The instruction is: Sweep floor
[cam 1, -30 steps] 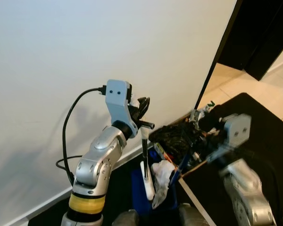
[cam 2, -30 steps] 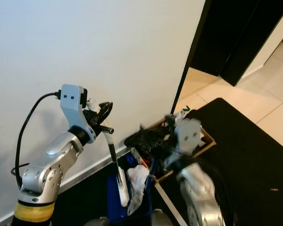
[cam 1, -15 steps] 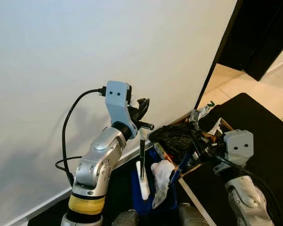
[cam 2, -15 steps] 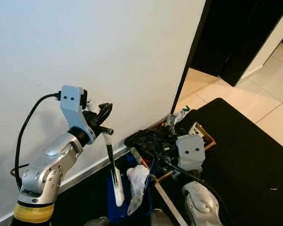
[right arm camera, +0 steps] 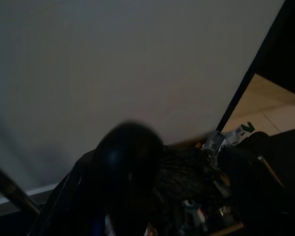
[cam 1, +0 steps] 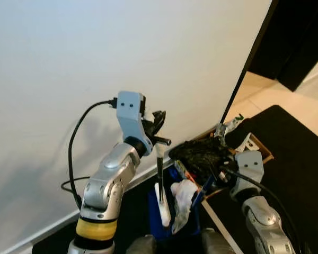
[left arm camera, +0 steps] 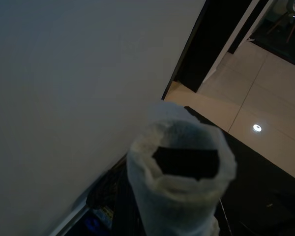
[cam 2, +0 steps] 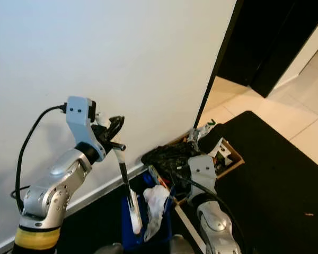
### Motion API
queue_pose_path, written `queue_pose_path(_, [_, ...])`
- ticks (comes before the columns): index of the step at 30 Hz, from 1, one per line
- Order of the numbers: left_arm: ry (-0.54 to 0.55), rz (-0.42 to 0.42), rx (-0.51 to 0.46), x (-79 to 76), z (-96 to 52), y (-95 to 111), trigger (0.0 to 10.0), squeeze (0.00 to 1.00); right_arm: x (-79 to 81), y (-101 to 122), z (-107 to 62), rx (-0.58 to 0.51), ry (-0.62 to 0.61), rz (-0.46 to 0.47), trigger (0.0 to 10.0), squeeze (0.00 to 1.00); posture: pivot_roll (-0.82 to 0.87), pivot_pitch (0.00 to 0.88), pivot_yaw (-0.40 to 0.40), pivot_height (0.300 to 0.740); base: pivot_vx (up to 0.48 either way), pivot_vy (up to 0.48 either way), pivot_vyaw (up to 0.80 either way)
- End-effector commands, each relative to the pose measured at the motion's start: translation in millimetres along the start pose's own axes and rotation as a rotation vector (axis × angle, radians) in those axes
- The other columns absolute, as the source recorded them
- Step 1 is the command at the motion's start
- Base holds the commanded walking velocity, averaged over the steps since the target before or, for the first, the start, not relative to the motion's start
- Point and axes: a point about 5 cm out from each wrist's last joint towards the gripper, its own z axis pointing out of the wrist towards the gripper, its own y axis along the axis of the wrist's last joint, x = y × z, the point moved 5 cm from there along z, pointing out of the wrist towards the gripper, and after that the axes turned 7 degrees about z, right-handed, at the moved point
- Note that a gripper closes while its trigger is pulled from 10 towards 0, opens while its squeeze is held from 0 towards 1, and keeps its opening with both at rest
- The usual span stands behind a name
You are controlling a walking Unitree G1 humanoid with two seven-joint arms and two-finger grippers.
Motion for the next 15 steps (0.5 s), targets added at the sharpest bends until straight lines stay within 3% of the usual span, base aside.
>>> queue_pose_path(1, [-0.008,0.019,-0.023,0.5,-1.8,9,10.0,0.00,-4.2,-10,-2.6,0.026,-0.014,0.002,10.0,0.00,0.12,0.142,0.052,0.740,0.000,0.000,0.00])
queue_pose_path(6, [-0.003,0.028,-0.022,2.8,-2.5,10,10.0,0.00,-8.0,-15,11.2,0.052,-0.006,0.003,10.0,0.00,0.14,0.138,0.055,0.740,0.000,0.000,0.00])
queue_pose_path(15, [0.003,0.032,-0.018,4.5,-4.0,9,10.0,0.00,1.3,-31,15.0,0.096,0.014,0.001,10.0,0.00,0.15,0.139,0.058,0.740,0.000,0.000,0.00])
